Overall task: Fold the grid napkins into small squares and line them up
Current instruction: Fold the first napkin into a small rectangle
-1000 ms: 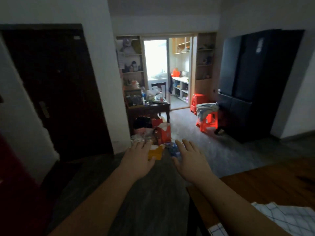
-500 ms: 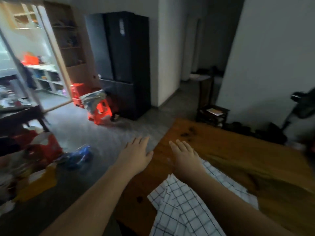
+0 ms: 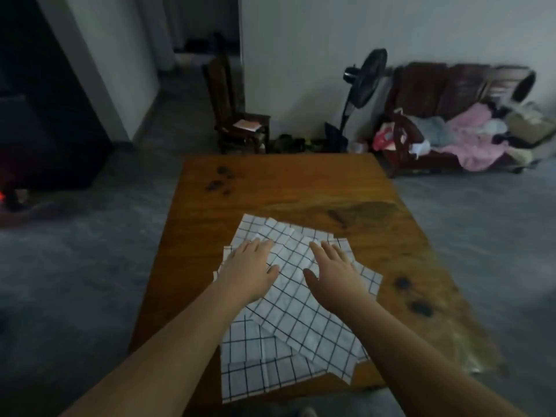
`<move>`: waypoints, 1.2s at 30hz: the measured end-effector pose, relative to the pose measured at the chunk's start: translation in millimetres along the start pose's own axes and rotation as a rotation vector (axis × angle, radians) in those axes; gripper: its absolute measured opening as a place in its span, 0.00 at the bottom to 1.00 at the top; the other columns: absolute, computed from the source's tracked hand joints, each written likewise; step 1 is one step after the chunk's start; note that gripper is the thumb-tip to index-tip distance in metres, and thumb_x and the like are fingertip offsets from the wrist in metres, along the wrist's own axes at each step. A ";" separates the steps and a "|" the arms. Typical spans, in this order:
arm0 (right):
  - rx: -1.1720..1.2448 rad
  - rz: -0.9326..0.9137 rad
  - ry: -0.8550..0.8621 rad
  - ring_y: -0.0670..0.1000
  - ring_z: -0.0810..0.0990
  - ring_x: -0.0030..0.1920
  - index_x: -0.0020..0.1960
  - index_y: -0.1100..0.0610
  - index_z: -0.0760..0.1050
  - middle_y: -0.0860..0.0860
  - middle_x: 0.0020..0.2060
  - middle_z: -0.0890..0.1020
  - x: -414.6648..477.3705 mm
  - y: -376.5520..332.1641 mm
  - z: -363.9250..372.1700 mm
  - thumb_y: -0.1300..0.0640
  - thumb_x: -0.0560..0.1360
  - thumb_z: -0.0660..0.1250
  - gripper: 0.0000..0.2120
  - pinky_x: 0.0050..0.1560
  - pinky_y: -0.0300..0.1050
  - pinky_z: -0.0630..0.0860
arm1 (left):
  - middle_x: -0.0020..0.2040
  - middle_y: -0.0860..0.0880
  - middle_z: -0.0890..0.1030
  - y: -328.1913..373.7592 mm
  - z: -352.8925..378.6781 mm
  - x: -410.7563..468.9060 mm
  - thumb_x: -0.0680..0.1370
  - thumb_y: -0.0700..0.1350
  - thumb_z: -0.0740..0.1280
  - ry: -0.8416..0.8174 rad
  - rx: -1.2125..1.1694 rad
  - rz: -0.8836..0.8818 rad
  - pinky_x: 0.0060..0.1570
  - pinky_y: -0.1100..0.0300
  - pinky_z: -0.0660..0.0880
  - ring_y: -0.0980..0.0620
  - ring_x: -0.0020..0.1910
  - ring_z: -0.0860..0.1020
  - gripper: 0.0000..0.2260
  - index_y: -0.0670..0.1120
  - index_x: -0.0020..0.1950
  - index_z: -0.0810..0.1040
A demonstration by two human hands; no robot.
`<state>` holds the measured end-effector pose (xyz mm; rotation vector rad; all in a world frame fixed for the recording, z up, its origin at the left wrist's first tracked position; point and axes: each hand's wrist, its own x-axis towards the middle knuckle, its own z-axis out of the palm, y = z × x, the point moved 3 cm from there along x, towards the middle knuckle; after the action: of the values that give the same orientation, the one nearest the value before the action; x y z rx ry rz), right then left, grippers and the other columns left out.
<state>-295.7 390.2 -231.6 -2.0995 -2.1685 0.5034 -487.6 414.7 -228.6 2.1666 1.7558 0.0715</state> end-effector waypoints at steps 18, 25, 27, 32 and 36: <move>-0.032 0.083 -0.406 0.55 0.59 0.77 0.79 0.52 0.58 0.51 0.78 0.61 -40.2 119.1 152.6 0.48 0.83 0.54 0.25 0.74 0.56 0.62 | 0.82 0.46 0.57 17.1 201.2 -28.4 0.83 0.53 0.57 -0.446 0.081 0.048 0.77 0.41 0.55 0.44 0.80 0.54 0.26 0.50 0.80 0.59; -0.114 -0.025 -0.425 0.56 0.63 0.75 0.77 0.46 0.58 0.49 0.77 0.61 -76.7 104.3 168.6 0.47 0.82 0.57 0.24 0.74 0.62 0.61 | 0.81 0.49 0.58 -11.9 198.5 -21.5 0.83 0.52 0.57 -0.345 0.130 0.010 0.78 0.47 0.50 0.45 0.80 0.51 0.24 0.51 0.79 0.64; -0.100 -0.068 -0.433 0.56 0.65 0.73 0.77 0.47 0.59 0.49 0.76 0.63 -83.5 87.4 173.3 0.46 0.82 0.55 0.24 0.72 0.60 0.63 | 0.81 0.49 0.58 -25.5 192.9 -17.5 0.83 0.51 0.57 -0.327 0.130 -0.017 0.78 0.46 0.51 0.44 0.80 0.50 0.24 0.51 0.79 0.63; -0.011 -0.205 -0.437 0.55 0.69 0.71 0.78 0.49 0.61 0.49 0.72 0.71 -91.5 50.7 187.7 0.48 0.83 0.56 0.25 0.70 0.54 0.67 | 0.83 0.48 0.54 -51.9 182.3 -17.4 0.83 0.50 0.58 -0.338 0.129 -0.118 0.77 0.43 0.51 0.44 0.81 0.47 0.25 0.51 0.81 0.60; 0.032 -0.213 -0.352 0.53 0.65 0.74 0.78 0.49 0.61 0.48 0.74 0.70 -84.4 62.2 183.5 0.50 0.82 0.59 0.25 0.74 0.52 0.62 | 0.83 0.48 0.53 -43.6 183.1 -42.5 0.83 0.48 0.59 -0.272 0.036 -0.038 0.79 0.43 0.50 0.46 0.81 0.46 0.26 0.49 0.80 0.59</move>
<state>-283.3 275.0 -408.4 -1.8464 -2.5084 0.9374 -491.5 338.2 -405.7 2.0540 1.6526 -0.2545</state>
